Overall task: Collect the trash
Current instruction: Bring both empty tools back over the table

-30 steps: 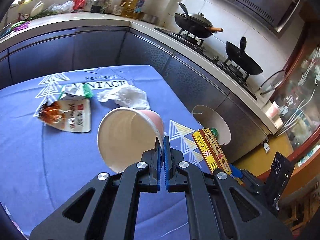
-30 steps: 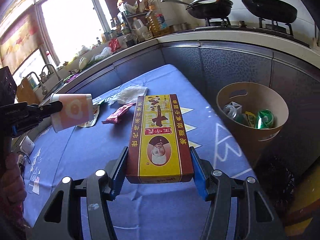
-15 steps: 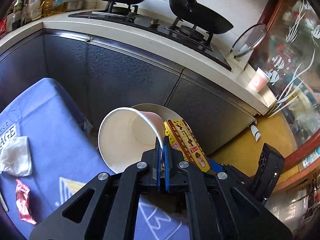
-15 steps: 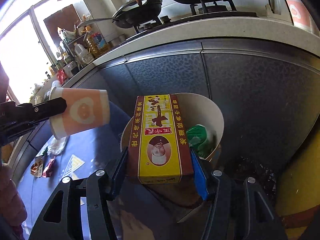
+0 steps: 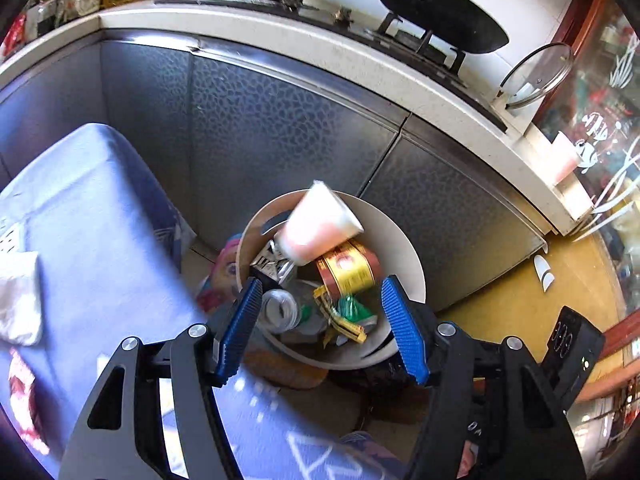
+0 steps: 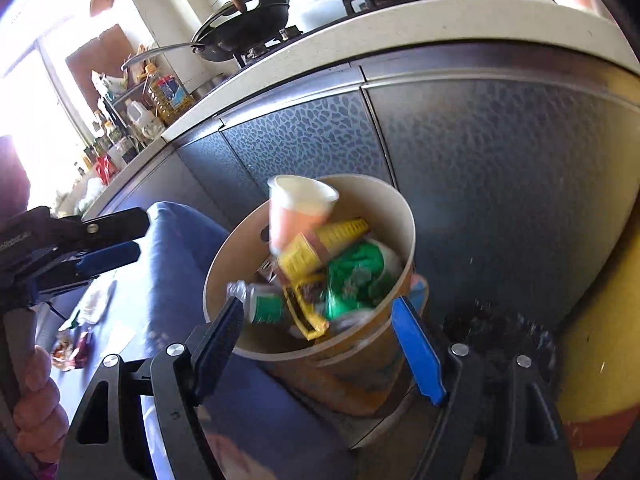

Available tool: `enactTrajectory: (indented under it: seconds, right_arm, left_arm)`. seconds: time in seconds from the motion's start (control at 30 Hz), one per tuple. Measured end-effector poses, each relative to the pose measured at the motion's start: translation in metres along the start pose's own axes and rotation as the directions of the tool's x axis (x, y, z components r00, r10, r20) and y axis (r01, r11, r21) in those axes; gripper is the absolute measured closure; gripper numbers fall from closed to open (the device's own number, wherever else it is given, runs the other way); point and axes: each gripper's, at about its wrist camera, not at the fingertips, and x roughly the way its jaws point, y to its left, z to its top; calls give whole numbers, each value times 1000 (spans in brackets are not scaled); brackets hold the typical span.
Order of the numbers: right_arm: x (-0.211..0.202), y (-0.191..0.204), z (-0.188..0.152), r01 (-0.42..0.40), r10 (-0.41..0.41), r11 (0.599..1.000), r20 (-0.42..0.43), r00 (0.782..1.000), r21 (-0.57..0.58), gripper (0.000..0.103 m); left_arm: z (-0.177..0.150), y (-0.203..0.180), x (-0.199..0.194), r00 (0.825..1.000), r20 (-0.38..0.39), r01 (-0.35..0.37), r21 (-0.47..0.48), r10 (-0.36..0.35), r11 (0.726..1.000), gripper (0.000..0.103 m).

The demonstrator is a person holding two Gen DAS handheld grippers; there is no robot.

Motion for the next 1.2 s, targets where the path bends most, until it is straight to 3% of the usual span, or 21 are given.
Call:
enactTrajectory:
  seconds: [0.2, 0.4, 0.63, 0.97, 1.2]
  right_arm:
    - [-30, 10, -9, -56, 56, 998, 10, 998, 41, 26]
    - [-67, 41, -22, -125, 123, 991, 50, 991, 38, 26]
    - [-98, 71, -33, -167, 165, 986, 60, 984, 20, 26]
    - [-129, 103, -39, -173, 175, 984, 93, 980, -35, 26]
    - [-136, 114, -43, -180, 183, 983, 90, 979, -43, 26]
  left_arm:
    - [-38, -5, -45, 995, 54, -87, 42, 84, 995, 41]
    - [-80, 1, -89, 980, 85, -183, 27, 180, 983, 40]
    - [-116, 10, -135, 960, 142, -248, 20, 243, 969, 40]
    - [-136, 22, -179, 940, 209, -275, 1, 269, 961, 37]
    - [-148, 27, -193, 938, 224, -270, -15, 266, 963, 35]
